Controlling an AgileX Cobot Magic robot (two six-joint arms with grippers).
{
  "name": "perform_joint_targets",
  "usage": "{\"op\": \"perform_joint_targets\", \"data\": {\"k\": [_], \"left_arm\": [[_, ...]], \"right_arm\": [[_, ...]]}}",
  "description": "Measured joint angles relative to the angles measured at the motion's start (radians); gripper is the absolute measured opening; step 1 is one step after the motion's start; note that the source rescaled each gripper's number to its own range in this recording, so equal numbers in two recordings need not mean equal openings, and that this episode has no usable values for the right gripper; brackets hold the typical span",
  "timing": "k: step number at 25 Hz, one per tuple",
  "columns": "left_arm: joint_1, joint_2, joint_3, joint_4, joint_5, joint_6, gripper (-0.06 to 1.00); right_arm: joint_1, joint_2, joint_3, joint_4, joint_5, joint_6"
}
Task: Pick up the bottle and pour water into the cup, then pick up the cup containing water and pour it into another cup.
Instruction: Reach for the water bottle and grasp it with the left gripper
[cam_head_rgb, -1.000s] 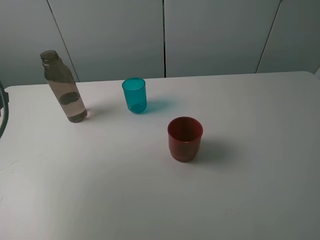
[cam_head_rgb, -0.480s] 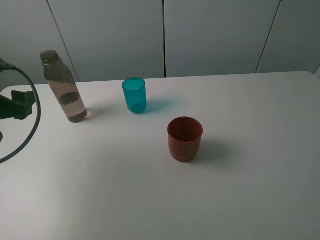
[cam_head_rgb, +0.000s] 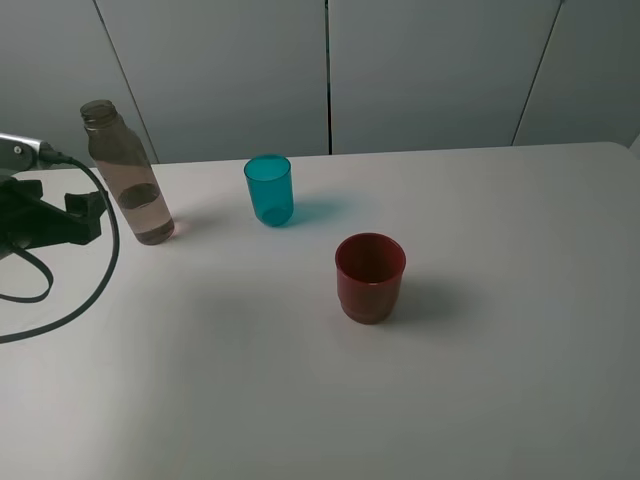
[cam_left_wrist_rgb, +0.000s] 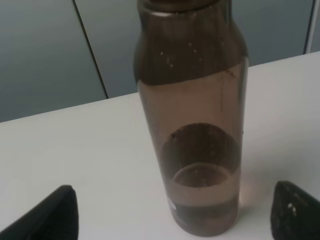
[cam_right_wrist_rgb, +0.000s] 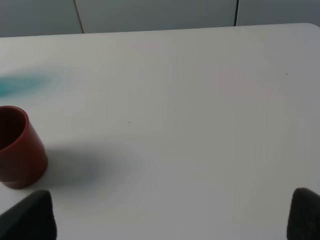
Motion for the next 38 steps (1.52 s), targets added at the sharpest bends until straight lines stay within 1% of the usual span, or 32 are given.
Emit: {"op": "perform_joint_targets", "data": {"k": [5, 8, 13, 22, 29, 38], "left_arm": [[0.000, 0.088, 0.000, 0.000, -0.115, -0.002, 0.94], [0.000, 0.135, -0.006, 0.002, -0.164, -0.002, 0.94], [0.000, 0.203, -0.054, 0.022, -0.189, -0.004, 0.94], [0.000, 0.291, -0.124, 0.031, -0.220, -0.006, 0.94], [0.000, 0.372, -0.190, 0.064, -0.240, -0.006, 0.94], [0.000, 0.455, -0.197, 0.068, -0.335, -0.008, 0.94]], "right_arm": [[0.000, 0.000, 0.000, 0.000, 0.000, 0.000], [0.000, 0.000, 0.000, 0.000, 0.000, 0.000], [0.000, 0.000, 0.000, 0.000, 0.000, 0.000], [0.000, 0.000, 0.000, -0.002, 0.000, 0.000], [0.000, 0.000, 0.000, -0.002, 0.000, 0.000], [0.000, 0.000, 0.000, -0.002, 0.000, 0.000]]}}
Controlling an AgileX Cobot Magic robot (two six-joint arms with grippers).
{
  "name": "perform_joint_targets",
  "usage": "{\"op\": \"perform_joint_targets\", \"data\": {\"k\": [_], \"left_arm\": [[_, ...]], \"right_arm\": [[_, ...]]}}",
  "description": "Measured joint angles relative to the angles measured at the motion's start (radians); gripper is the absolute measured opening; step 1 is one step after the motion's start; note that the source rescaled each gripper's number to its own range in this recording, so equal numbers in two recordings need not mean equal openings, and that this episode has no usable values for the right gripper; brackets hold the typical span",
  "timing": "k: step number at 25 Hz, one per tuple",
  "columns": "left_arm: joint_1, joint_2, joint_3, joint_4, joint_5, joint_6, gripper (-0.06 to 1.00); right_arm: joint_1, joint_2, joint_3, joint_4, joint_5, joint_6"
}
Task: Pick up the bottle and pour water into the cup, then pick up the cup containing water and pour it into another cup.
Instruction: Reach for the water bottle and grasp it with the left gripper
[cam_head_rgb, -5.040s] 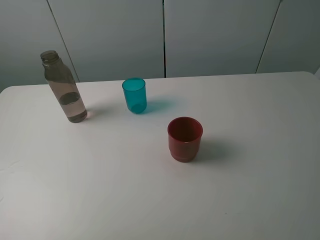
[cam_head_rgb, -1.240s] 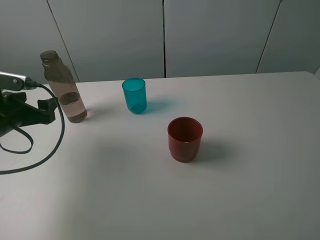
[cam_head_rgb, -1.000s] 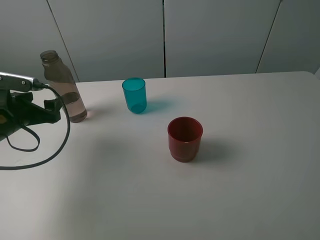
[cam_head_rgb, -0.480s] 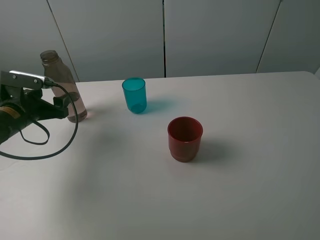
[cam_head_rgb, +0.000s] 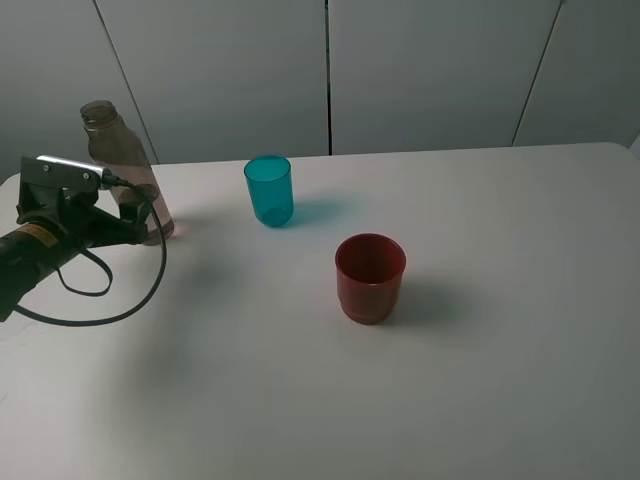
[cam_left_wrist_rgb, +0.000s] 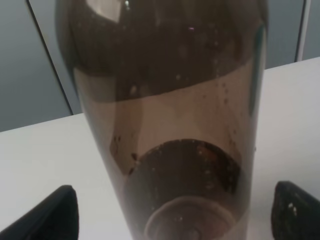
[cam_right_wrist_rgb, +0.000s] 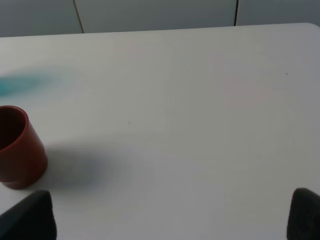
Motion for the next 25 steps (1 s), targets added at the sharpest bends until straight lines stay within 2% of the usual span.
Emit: {"op": "perform_joint_targets", "data": {"k": [9, 18, 25], "left_arm": [[0.000, 0.058, -0.075, 0.007, -0.012, 0.000, 0.94], [0.000, 0.124, -0.169, 0.062, -0.017, 0.000, 0.94], [0.000, 0.134, -0.185, 0.071, -0.017, 0.000, 0.94]], "right_arm": [[0.000, 0.000, 0.000, 0.000, 0.000, 0.000], [0.000, 0.000, 0.000, 0.000, 0.000, -0.007], [0.000, 0.000, 0.000, 0.000, 0.000, -0.007]]}}
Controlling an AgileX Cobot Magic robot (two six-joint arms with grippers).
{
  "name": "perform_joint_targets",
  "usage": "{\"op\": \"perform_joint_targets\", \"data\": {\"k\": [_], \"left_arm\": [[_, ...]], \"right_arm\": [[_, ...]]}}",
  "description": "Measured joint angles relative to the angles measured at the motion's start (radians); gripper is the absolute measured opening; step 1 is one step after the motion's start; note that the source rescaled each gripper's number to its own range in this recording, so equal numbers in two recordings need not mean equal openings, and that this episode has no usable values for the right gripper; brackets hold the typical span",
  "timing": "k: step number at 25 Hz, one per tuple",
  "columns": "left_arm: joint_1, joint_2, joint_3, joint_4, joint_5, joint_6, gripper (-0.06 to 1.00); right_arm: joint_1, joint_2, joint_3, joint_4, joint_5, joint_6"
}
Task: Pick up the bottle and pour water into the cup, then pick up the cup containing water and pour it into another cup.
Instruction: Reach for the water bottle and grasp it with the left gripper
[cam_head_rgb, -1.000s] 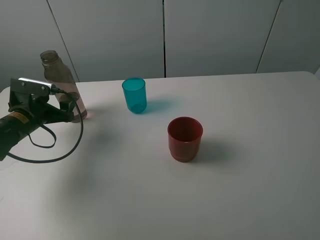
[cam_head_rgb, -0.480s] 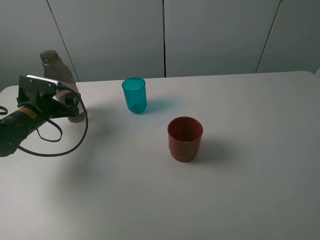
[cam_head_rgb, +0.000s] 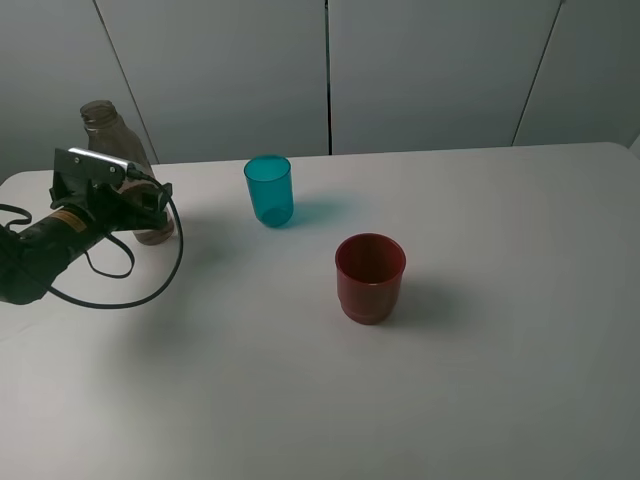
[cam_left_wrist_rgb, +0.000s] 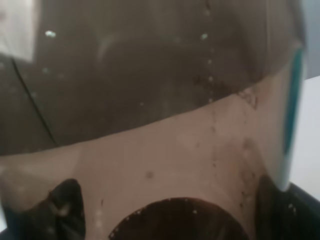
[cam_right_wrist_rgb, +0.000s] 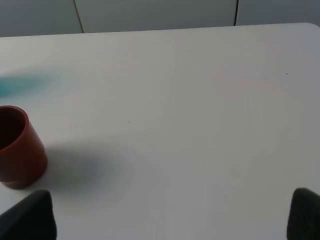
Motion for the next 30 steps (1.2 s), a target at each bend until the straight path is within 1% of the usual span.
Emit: {"op": "perform_joint_targets", "data": {"k": [11, 29, 30], "left_arm": [[0.000, 0.017, -0.019, 0.004, -0.002, 0.010, 0.94], [0.000, 0.021, -0.019, 0.034, -0.002, 0.036, 0.94], [0.000, 0.021, -0.019, 0.037, -0.002, 0.041, 0.93]], "right_arm": [[0.000, 0.000, 0.000, 0.000, 0.000, 0.007], [0.000, 0.000, 0.000, 0.000, 0.000, 0.007], [0.000, 0.000, 0.000, 0.000, 0.000, 0.007]]}}
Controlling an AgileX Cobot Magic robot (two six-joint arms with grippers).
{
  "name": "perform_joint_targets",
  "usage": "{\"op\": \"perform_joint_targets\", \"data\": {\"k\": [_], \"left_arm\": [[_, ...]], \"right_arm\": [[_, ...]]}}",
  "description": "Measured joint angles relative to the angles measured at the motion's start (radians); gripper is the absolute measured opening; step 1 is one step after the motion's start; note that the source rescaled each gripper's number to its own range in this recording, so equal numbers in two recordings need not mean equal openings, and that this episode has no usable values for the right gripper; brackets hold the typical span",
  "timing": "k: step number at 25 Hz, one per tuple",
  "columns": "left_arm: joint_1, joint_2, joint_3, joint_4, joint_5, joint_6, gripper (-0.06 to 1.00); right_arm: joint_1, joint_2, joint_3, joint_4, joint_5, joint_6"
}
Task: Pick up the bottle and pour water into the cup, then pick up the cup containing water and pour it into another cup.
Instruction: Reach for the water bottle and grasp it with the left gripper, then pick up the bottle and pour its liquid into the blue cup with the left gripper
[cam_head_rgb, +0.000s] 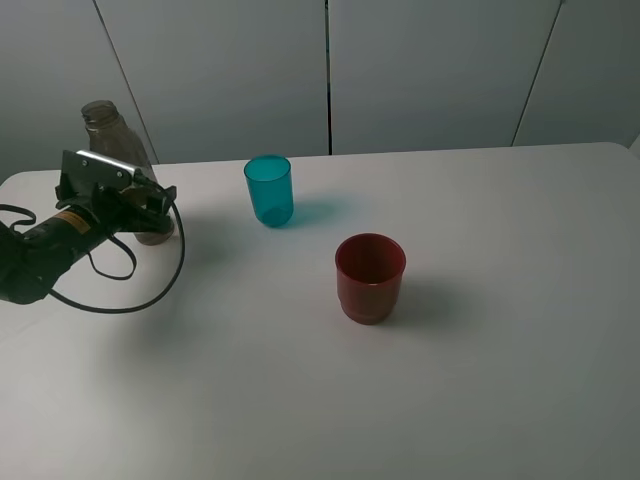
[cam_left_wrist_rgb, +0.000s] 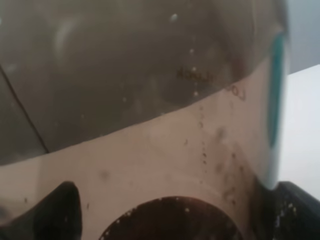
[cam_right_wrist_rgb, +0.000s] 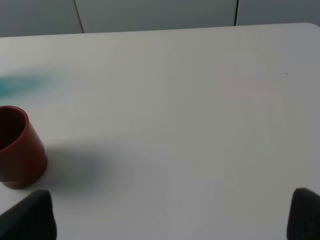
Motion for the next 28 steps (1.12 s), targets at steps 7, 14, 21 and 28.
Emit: {"op": "perform_joint_targets", "data": {"k": [7, 14, 21, 28], "left_arm": [[0.000, 0.000, 0.000, 0.013, 0.000, 0.010, 0.08], [0.000, 0.000, 0.000, 0.013, 0.002, 0.011, 0.04], [0.000, 0.000, 0.000, 0.011, 0.002, 0.009, 0.04], [0.000, -0.038, 0.000, 0.013, 0.037, 0.007, 0.04]], "right_arm": [[0.000, 0.000, 0.000, 0.000, 0.000, 0.000], [0.000, 0.000, 0.000, 0.000, 0.000, 0.000], [0.000, 0.000, 0.000, 0.000, 0.000, 0.000], [0.000, 0.000, 0.000, 0.000, 0.000, 0.000]]}}
